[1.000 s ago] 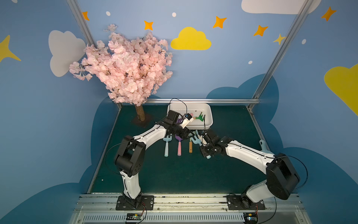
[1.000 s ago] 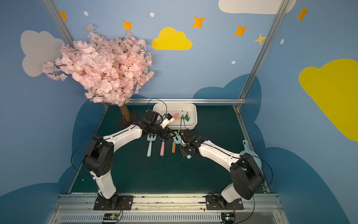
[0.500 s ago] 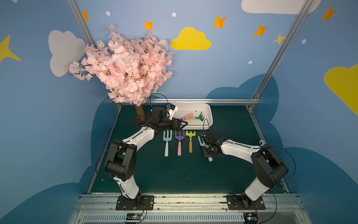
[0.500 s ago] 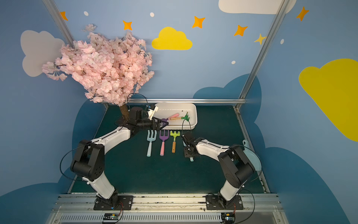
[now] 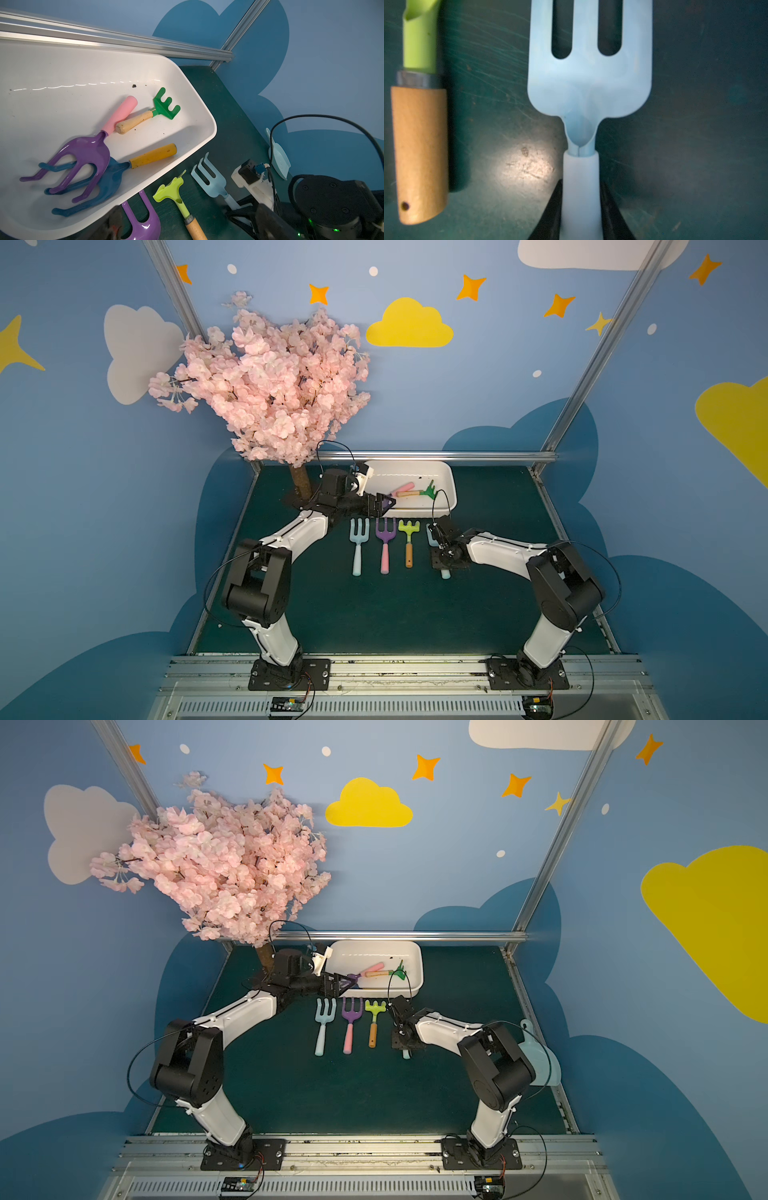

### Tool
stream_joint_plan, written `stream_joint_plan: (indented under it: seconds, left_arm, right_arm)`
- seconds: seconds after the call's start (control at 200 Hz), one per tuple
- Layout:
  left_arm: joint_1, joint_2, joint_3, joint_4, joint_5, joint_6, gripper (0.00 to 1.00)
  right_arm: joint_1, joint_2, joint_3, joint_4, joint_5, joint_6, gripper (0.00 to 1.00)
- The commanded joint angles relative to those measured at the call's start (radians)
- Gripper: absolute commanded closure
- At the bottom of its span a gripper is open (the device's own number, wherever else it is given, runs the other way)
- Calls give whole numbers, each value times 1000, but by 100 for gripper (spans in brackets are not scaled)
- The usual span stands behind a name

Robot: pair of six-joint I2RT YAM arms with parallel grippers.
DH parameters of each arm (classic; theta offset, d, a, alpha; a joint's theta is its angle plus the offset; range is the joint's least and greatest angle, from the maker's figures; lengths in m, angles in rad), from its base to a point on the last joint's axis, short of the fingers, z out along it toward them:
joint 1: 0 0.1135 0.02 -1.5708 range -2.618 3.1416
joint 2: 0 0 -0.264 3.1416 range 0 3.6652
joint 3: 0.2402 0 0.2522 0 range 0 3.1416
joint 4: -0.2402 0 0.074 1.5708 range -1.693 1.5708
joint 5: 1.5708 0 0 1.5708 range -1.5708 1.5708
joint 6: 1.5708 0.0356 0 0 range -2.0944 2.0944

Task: Take the hand rake out of the storage box
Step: Place the rake at the center of the board.

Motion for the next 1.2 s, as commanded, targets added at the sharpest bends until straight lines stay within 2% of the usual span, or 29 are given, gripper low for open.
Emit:
stream_joint_plan:
  seconds: [0.0, 0.145, 0.265, 0.461, 0.566, 0.666, 0.756, 0.911, 1.196]
  left_arm:
    - [3, 35, 39, -34, -28, 13, 0]
    - [-1, 85, 88, -80, -93, 19, 0]
    - [-15, 139, 155, -152, -166, 28, 0]
    - [-31, 228, 272, -295, -322, 37, 2]
    - [-35, 245, 287, -308, -324, 33, 3]
    - [-35, 222, 260, -272, -309, 25, 2]
    - [-35, 194, 242, -252, -307, 42, 2]
    - [-27, 130, 192, -211, -322, 63, 2]
    - [-23, 101, 170, -194, -283, 45, 2]
  right_arm:
    - [-3, 42, 19, 18, -26, 25, 100]
    - [-14, 63, 34, 12, -26, 15, 95]
    - [-18, 85, 57, 9, -57, 10, 80]
    - [-14, 85, 70, 3, -77, 15, 77]
    - [-14, 92, 79, -13, -80, 6, 68]
    - [-17, 87, 82, -21, -82, -6, 64]
    - [-20, 90, 89, -22, -93, -19, 65]
    - [-20, 105, 97, -23, -95, -21, 80]
    - [-23, 100, 98, 4, -97, -44, 81]
